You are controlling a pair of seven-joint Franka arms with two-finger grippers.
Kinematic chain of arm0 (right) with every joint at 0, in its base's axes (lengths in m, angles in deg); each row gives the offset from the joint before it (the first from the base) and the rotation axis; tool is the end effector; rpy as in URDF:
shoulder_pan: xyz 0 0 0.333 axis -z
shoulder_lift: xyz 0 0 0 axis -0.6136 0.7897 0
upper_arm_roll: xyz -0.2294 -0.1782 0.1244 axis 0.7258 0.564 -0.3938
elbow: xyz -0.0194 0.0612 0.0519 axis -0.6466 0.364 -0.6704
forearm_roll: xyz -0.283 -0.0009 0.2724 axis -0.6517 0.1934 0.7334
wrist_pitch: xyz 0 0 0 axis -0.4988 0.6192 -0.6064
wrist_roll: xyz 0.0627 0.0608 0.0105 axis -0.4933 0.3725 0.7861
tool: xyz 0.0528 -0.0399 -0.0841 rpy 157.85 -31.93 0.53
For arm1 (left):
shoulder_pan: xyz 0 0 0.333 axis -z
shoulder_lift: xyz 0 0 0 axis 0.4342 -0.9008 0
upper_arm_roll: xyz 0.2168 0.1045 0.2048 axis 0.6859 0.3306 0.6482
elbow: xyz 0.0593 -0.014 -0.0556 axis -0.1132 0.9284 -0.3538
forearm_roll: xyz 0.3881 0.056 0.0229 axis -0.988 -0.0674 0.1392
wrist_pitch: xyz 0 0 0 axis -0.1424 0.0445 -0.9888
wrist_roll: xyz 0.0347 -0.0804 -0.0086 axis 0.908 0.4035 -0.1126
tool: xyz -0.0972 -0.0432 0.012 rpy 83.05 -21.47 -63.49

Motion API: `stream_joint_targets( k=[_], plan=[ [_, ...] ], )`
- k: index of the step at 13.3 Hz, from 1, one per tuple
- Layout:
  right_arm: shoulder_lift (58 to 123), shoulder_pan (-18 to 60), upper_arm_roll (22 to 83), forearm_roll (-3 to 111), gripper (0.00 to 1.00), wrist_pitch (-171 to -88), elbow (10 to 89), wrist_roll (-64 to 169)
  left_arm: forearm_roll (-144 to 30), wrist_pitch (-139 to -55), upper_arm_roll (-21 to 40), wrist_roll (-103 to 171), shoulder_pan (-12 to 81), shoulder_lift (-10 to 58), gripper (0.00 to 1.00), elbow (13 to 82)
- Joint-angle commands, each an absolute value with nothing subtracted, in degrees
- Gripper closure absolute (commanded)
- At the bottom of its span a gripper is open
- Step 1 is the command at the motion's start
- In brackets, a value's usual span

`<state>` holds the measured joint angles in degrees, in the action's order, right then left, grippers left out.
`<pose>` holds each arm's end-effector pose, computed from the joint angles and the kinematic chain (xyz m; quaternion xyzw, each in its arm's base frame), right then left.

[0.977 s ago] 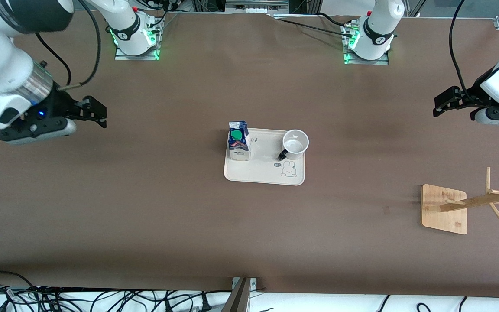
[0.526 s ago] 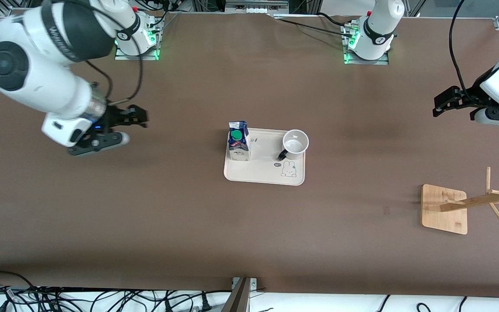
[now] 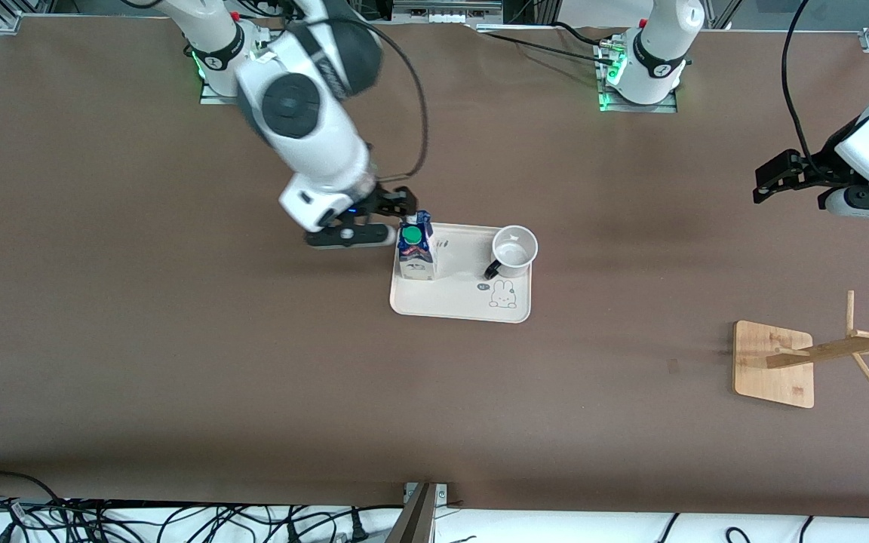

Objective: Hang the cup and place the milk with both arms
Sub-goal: 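Reach the right gripper to the milk carton and grasp it, then lift the milk carton off the tray and carry it beside the tray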

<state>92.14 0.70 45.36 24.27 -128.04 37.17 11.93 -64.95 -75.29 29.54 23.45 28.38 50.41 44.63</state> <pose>0.5355 0.4341 0.4147 -0.9979 -0.0004 0.0214 0.0603 0.5548 -0.0093 0.5819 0.9991 -0.0393 -0.0085 0.0093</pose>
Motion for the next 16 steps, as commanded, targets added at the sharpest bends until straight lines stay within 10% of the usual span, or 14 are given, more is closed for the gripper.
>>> stream_joint_targets(
  k=[1, 8, 13, 16],
  plan=[
    [96.2, -1.9, 46.0, 22.1, 0.0, -131.8, 36.3, 8.3, -64.7, -73.6, 29.3, 23.0, 28.5, 49.5, 0.0, 42.5],
    [99.3, -2.8, 46.0, 21.0, 0.02, -133.2, 36.5, 5.2, -64.7, -73.6, 29.2, 23.0, 28.5, 49.5, 0.0, 42.5],
    [99.4, -3.1, 46.0, 21.1, 0.63, -133.2, 36.4, 5.1, -64.7, -73.6, 29.1, 23.0, 28.5, 49.5, 0.0, 42.5],
    [98.5, -2.4, 46.4, 21.4, 0.69, -132.5, 36.1, 6.6, -64.7, -73.6, 29.1, 23.0, 28.5, 49.5, 0.0, 42.5]
  ],
)
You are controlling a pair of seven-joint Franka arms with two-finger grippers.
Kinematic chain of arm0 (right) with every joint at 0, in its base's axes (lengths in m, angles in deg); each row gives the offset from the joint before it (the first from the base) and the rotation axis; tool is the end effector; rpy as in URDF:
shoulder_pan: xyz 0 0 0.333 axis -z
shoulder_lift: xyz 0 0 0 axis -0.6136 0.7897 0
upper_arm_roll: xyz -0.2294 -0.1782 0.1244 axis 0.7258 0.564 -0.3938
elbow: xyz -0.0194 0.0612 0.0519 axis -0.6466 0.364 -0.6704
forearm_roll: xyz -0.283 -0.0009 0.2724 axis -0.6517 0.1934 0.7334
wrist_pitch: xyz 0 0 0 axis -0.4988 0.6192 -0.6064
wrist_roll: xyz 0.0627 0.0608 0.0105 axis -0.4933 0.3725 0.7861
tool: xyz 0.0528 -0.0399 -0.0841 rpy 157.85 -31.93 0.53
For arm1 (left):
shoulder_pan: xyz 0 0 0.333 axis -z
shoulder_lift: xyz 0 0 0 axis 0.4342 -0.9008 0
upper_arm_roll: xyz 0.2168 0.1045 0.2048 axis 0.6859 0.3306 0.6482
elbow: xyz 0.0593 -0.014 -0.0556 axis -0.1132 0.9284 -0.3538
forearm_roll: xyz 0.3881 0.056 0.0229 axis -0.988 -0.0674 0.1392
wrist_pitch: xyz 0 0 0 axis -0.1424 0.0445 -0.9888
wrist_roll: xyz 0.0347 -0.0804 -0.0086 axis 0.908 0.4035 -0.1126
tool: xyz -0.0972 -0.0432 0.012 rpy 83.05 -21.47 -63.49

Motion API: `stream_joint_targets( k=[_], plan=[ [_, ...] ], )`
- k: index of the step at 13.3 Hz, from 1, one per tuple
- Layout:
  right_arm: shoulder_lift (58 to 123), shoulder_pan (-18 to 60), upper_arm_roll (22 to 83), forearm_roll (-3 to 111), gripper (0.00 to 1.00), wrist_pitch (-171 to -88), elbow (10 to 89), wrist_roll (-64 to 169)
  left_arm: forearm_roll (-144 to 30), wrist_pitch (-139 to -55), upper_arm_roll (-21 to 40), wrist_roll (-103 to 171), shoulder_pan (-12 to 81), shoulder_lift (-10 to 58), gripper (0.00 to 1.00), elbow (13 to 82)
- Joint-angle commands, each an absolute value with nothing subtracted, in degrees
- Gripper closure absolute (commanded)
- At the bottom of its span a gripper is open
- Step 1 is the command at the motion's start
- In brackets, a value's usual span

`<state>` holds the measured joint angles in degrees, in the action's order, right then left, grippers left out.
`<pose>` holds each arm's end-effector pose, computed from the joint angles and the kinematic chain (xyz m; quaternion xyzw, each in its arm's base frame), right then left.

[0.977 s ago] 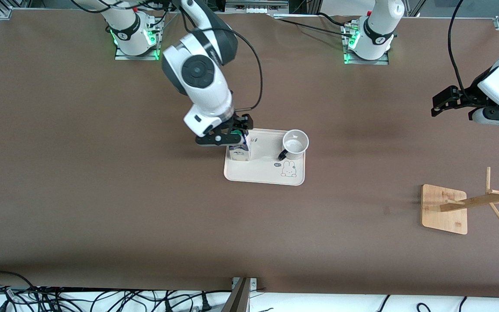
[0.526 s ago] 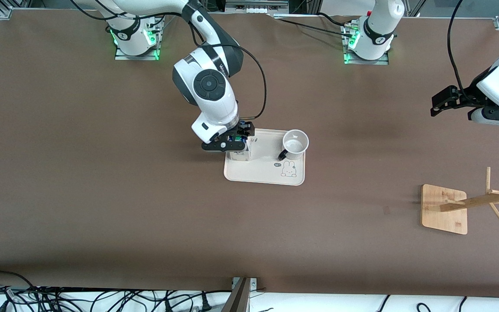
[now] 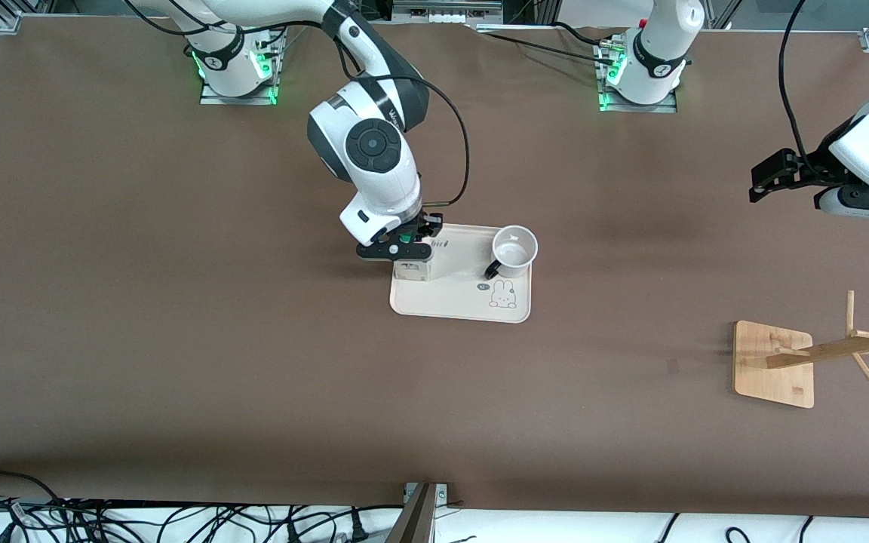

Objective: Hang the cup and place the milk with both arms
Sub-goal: 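Lift the milk carton off the tray and carry it beside the tray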

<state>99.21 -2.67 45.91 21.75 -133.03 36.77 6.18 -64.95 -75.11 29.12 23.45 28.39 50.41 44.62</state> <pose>0.5271 0.4682 0.3394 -0.9991 0.0201 0.0215 0.0316 0.5544 -0.0135 0.5818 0.9990 -0.0431 -0.0100 0.0093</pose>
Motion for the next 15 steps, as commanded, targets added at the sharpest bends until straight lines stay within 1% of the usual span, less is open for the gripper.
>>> stream_joint_targets(
  k=[1, 5, 6, 8, 10, 12, 14, 15],
  plan=[
    [97.6, -1.7, 46.7, 21.4, 0.69, -131.2, 36.0, 7.5, -64.7, -73.6, 29.0, 23.0, 28.5, 49.5, 0.0, 42.5],
    [93.5, 5.2, 47.2, 21.9, 0.69, -123.2, 36.1, 23.6, -64.7, -72.6, 29.0, 23.0, 28.5, 49.5, 0.0, 42.5],
    [93.1, 6.6, 48.7, 22.1, 0.69, -120.5, 36.1, 29.0, -64.8, -71.9, 28.9, 23.0, 28.5, 49.5, 0.0, 42.5],
    [91.7, 8.2, 53.1, 22.3, 0.68, -118.8, 37.4, 39.3, -63.9, -69.6, 28.0, 23.0, 28.6, 49.4, 0.0, 42.3],
    [90.5, 9.1, 58.1, 23.3, 0.68, -118.9, 39.7, 48.2, -63.5, -64.9, 26.2, 23.0, 28.7, 47.8, 0.0, 39.3],
    [88.6, 9.5, 62.2, 25.5, 0.67, -120.8, 45.0, 52.6, -63.9, -62.7, 23.0, 22.8, 28.7, 43.6, 0.0, 36.3],
    [85.0, 9.6, 65.5, 25.8, 0.67, -127.1, 54.2, 55.6, -63.7, -62.8, 19.5, 16.2, 28.8, 42.2, 0.0, 36.3],
    [83.4, 9.6, 66.7, 25.8, 0.67, -130.2, 58.5, 56.1, -63.3, -62.9, 18.1, 10.7, 28.8, 40.2, 0.0, 36.3]
  ],
)
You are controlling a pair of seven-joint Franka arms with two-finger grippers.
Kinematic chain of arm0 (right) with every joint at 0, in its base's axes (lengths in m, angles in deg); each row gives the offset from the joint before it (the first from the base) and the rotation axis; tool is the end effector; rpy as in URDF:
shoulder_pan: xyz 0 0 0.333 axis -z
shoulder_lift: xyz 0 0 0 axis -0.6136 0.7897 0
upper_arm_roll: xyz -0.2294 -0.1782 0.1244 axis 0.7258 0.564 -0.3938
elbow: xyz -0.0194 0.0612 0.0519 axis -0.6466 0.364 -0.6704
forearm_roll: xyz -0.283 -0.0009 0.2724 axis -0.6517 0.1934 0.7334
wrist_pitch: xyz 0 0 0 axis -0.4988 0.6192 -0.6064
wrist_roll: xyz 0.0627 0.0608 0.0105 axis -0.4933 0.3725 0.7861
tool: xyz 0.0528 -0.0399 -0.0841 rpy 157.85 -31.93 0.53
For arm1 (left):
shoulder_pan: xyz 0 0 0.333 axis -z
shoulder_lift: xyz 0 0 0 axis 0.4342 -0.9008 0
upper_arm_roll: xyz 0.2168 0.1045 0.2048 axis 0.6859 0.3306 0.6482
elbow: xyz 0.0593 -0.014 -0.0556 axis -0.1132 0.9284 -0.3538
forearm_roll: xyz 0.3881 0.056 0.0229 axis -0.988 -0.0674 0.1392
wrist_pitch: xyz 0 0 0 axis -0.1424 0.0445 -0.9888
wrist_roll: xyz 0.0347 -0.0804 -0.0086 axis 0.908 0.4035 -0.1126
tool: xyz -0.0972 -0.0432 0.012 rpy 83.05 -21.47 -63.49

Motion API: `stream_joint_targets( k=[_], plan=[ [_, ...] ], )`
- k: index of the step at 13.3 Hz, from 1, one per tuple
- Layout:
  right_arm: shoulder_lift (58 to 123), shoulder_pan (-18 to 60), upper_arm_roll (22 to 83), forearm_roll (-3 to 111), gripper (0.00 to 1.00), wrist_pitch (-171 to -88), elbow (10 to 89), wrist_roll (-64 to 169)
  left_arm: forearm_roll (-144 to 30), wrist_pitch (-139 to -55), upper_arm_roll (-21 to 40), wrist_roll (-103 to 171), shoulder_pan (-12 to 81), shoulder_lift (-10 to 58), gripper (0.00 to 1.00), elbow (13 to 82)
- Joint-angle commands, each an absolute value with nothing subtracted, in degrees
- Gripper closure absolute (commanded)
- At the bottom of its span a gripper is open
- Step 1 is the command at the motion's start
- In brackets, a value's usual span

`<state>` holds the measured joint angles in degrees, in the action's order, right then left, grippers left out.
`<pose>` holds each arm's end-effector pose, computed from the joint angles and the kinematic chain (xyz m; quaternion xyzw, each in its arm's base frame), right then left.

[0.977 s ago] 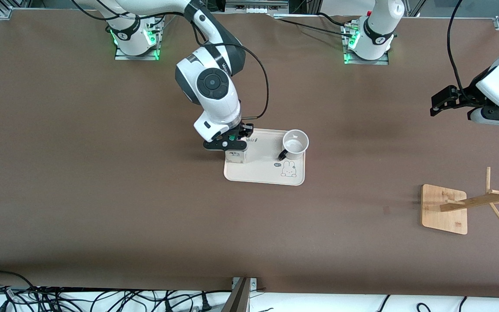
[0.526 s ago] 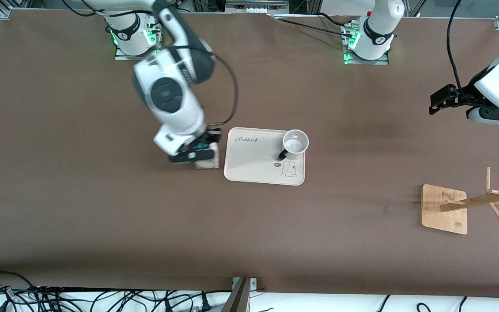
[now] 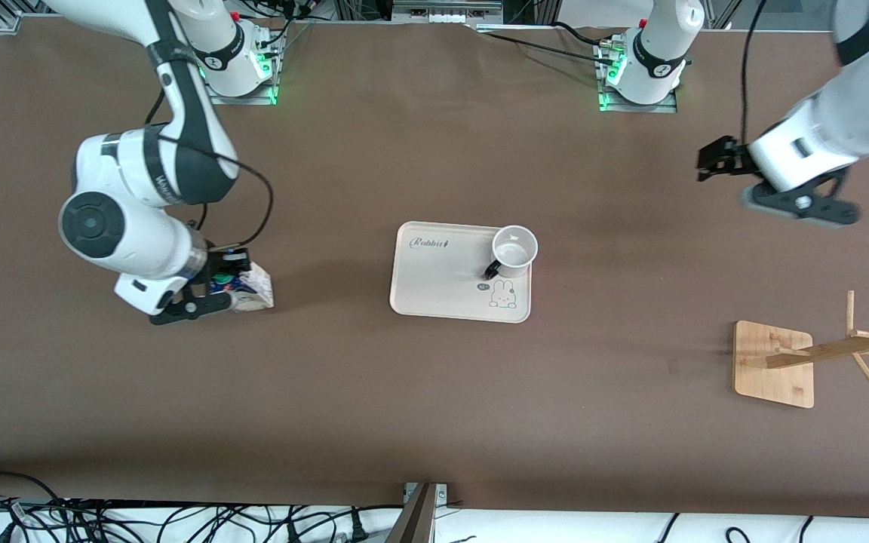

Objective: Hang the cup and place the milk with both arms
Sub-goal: 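Lift the milk carton off the tray and carry it beside the tray, then release the carton with the right gripper while the left gripper grasps the mug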

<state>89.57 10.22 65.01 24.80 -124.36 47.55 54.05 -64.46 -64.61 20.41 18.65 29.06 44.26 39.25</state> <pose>0.6287 0.1331 0.3656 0.9905 0.1181 -0.0698 0.0038 0.5558 -0.1042 0.5520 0.9800 -0.1661 -0.1084 0.0172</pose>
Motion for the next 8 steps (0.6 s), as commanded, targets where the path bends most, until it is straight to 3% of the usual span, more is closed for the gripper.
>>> stream_joint_targets(
  k=[1, 4, 5, 6, 7, 8],
  plan=[
    [82.9, 9.6, 67.5, 25.8, 0.67, -132.2, 61.0, 56.6, -63.3, -63.1, 15.6, 7.6, 28.8, 38.7, 0.0, 36.3],
    [83.2, 9.6, 68.1, 25.9, 0.56, -134.5, 63.3, 56.8, -63.9, -65.7, 7.6, 0.9, 28.7, 33.4, 0.0, 37.4],
    [83.3, 9.6, 68.1, 25.9, 0.4, -135.4, 63.9, 56.8, -64.4, -69.8, 4.9, -2.8, 28.7, 30.6, 0.0, 38.5],
    [83.3, 9.6, 68.1, 25.9, 0.1, -135.5, 63.7, 56.8, -64.5, -72.4, 2.8, -3.7, 28.8, 28.5, 0.0, 39.0],
    [83.1, 9.6, 68.1, 25.9, 0.0, -134.9, 63.2, 56.7, -64.6, -73.7, 1.9, -3.6, 29.9, 26.5, 0.0, 39.4],
    [82.8, 9.5, 68.0, 25.8, 0.0, -134.3, 62.2, 56.3, -66.5, -75.6, 1.9, -3.7, 31.4, 26.1, 0.0, 40.5]
  ],
)
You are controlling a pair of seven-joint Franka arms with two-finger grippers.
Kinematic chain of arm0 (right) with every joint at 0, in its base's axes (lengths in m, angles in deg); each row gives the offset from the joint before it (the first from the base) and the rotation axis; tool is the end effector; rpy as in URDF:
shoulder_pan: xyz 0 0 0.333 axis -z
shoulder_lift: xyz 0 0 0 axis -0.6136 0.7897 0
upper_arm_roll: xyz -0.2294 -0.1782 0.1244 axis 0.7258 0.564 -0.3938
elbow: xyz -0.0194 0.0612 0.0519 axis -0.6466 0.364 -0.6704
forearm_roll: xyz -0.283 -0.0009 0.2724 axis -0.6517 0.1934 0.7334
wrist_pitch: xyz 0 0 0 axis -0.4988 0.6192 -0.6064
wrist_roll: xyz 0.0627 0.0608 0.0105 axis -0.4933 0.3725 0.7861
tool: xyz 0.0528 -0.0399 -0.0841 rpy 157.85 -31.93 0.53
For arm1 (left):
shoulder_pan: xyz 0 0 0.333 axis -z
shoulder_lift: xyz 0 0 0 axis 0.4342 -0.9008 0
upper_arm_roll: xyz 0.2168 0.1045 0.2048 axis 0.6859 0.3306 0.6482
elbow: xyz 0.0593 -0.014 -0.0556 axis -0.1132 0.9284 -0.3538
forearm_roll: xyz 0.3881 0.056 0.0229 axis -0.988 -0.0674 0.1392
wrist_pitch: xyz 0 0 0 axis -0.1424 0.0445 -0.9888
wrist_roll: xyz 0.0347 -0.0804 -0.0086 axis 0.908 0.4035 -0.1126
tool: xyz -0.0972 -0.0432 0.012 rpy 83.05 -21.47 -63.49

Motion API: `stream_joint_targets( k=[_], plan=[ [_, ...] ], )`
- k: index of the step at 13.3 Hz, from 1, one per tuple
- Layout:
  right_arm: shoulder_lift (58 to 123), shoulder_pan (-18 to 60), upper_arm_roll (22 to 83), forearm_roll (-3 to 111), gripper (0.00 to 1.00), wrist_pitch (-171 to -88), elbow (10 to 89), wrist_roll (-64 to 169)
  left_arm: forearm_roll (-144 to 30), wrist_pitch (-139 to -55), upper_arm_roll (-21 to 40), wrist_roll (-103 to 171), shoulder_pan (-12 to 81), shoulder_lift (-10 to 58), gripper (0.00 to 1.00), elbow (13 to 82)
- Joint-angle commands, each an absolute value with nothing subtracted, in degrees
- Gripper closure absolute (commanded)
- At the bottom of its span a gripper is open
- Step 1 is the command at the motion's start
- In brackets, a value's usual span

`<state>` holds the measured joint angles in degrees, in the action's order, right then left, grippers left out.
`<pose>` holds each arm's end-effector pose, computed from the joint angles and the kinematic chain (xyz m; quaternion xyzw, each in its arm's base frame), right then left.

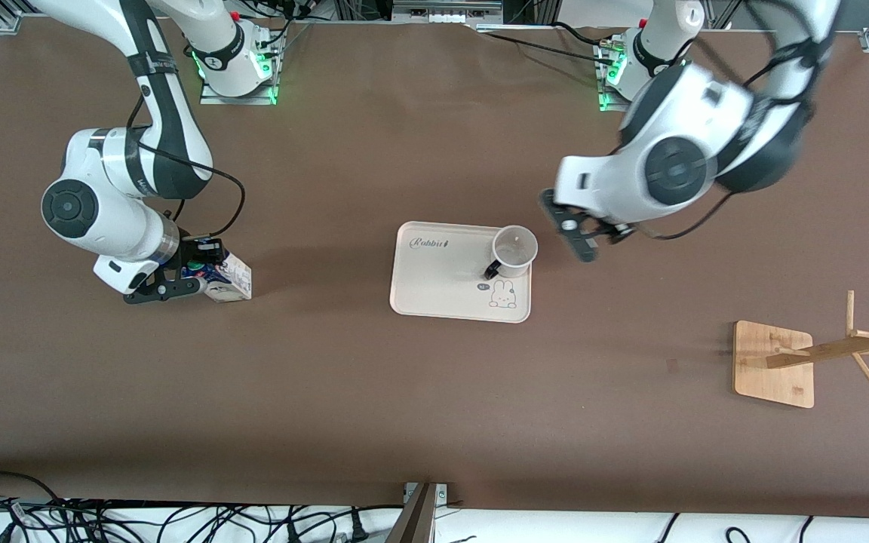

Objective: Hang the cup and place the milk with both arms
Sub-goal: 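Release the carton with the right gripper while the left gripper grasps the mug, then lift the white mug and carry it to the wooden mug tree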

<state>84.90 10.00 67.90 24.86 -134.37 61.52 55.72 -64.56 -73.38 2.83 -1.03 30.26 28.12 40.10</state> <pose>0.5928 0.0859 0.3236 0.9933 0.0972 -0.0624 0.0013 0.5517 -0.2818 0.4043 0.8623 -0.4711 -0.1631 0.0887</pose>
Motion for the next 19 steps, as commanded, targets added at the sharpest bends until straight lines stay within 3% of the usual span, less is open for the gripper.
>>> stream_joint_targets(
  k=[1, 6, 9, 14, 18, 19],
  plan=[
    [82.3, 9.5, 67.8, 25.8, 0.0, -133.0, 60.7, 55.9, -70.5, -78.7, 1.7, -3.8, 32.0, 26.2, 0.0, 42.8],
    [79.9, 9.4, 67.7, 25.2, 0.0, -124.7, 51.1, 56.0, -72.1, -93.1, 1.0, -1.7, 34.9, 26.5, 0.0, 53.5],
    [78.2, 9.2, 68.2, 24.0, 0.0, -114.3, 43.0, 55.8, -72.1, -101.8, 1.0, -1.6, 35.0, 26.6, 0.0, 59.5],
    [77.2, 9.4, 69.4, 20.3, 0.0, -104.2, 32.9, 56.0, -76.1, -104.4, 1.1, 2.9, 38.1, 24.5, 0.0, 59.9],
    [78.8, 8.8, 69.0, 21.3, 0.0, -104.7, 32.4, 49.9, -82.0, -106.7, 1.1, 9.2, 39.5, 22.2, 0.44, 59.8],
    [78.8, 8.8, 69.0, 21.6, 0.0, -104.6, 32.4, 48.3, -82.7, -107.4, 1.1, 10.8, 40.8, 21.9, 0.61, 59.8]
  ],
)
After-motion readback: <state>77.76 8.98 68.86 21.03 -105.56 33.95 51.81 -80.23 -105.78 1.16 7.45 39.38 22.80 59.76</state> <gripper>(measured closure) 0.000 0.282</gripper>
